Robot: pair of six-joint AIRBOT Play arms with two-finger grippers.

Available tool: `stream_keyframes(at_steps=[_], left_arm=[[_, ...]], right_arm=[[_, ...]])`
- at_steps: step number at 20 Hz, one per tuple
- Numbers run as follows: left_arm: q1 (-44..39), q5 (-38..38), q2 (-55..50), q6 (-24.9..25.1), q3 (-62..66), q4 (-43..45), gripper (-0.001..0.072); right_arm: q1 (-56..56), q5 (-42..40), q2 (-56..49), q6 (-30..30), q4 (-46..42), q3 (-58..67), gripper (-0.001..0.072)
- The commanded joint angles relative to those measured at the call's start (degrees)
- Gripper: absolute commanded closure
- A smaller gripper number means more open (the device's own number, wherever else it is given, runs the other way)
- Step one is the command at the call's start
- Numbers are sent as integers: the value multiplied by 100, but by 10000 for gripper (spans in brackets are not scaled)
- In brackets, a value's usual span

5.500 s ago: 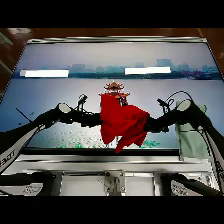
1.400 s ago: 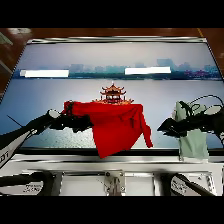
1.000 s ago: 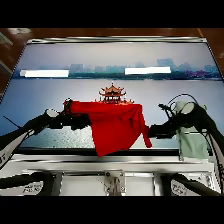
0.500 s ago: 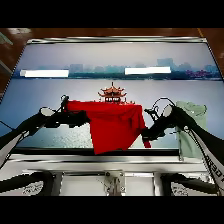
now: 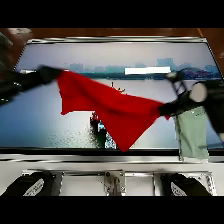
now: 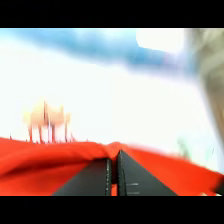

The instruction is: Fold the shirts.

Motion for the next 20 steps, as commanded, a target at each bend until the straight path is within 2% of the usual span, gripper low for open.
stream_keyframes(at_steps=[1,4,8,13,18,20], left_arm=[[894,-170,1080,-142,1534,225,665],[1506,-463,1521,-354,2312,225,665],[1838,-881,2017,-365,2509,313,665],[1851,-1290,2225,-1043,2507,1725,665],[1851,-2011,1895,-1255,2238,2664,665],[1851,-2194,1659,-1263,1864,2922,665]], right_arm=[[2,-446,1303,621,-1248,1419,644],[9,-542,1919,861,-1110,2258,644],[9,24,2258,885,-688,2833,644],[9,1167,2221,933,-710,3088,644],[9,2559,1161,992,-695,3060,644],[9,2463,476,883,-715,2868,644]])
